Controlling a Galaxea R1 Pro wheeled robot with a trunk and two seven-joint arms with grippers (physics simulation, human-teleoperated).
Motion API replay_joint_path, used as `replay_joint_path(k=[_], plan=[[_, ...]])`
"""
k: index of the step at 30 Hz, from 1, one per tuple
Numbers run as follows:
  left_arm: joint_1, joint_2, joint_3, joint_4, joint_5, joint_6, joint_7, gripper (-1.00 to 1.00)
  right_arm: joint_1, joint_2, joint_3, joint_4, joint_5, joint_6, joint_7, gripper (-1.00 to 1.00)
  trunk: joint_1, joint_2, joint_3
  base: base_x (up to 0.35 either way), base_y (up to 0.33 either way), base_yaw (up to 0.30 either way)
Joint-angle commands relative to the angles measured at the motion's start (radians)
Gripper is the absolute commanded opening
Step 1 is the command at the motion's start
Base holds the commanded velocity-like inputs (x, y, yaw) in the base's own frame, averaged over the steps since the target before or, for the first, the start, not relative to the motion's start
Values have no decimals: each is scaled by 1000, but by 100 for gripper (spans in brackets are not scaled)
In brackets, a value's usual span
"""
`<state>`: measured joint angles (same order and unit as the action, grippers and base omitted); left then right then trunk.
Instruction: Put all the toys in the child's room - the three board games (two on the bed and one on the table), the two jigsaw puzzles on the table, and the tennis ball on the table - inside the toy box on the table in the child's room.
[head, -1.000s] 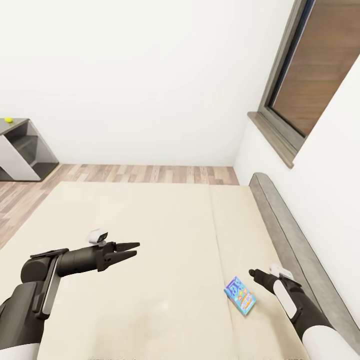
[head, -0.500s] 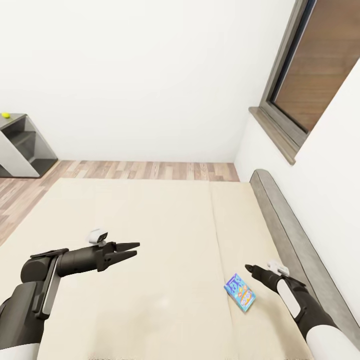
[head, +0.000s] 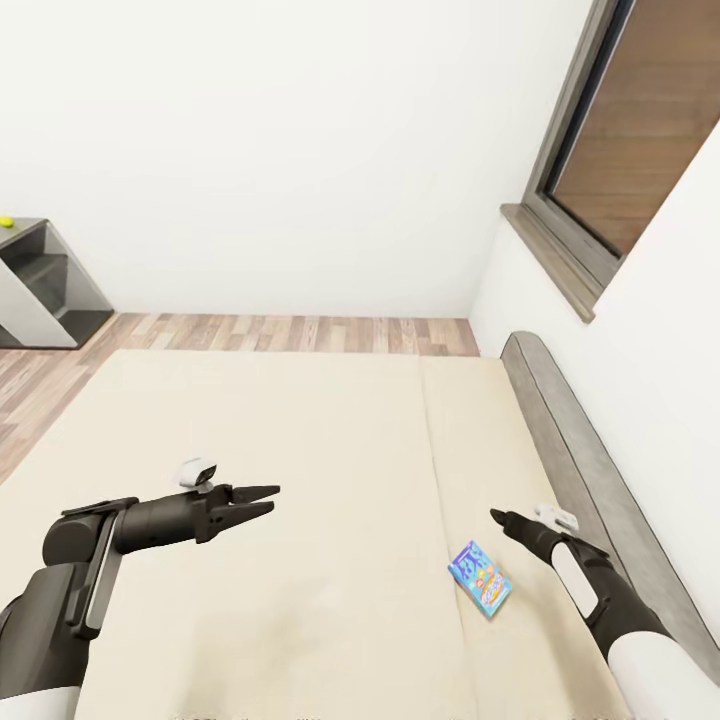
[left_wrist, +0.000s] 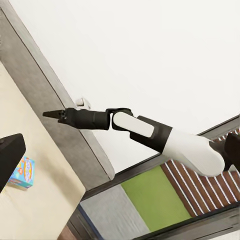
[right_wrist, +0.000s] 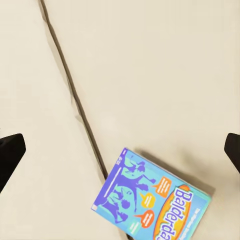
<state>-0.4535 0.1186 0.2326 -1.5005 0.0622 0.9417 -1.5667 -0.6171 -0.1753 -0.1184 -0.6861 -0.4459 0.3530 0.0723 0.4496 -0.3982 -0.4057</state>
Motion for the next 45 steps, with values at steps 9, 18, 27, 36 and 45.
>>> replay_joint_path(k=[9,18,27,36,45], plan=[[-1,0,-1,0,-1,11,-4,100,-2,1,-3,0,-4,4,7,100,0,-2,-15,0,0,0],[-1,-2,-3,0,-1,10,-4,100,-3,1,-3,0,-4,4,12,100,0,-2,-29,0,0,0],[-1,-3,-5,0,-1,9,-4,100,-3,0,-3,0,-4,4,14,100,0,-2,-42,0,0,0],[-1,-4,-5,0,-1,9,-4,100,-3,2,-3,0,-4,4,15,100,0,-2,-56,0,0,0],[-1,-4,-6,0,-2,9,-4,100,-3,2,-3,0,-4,4,15,100,0,-2,-69,0,0,0]])
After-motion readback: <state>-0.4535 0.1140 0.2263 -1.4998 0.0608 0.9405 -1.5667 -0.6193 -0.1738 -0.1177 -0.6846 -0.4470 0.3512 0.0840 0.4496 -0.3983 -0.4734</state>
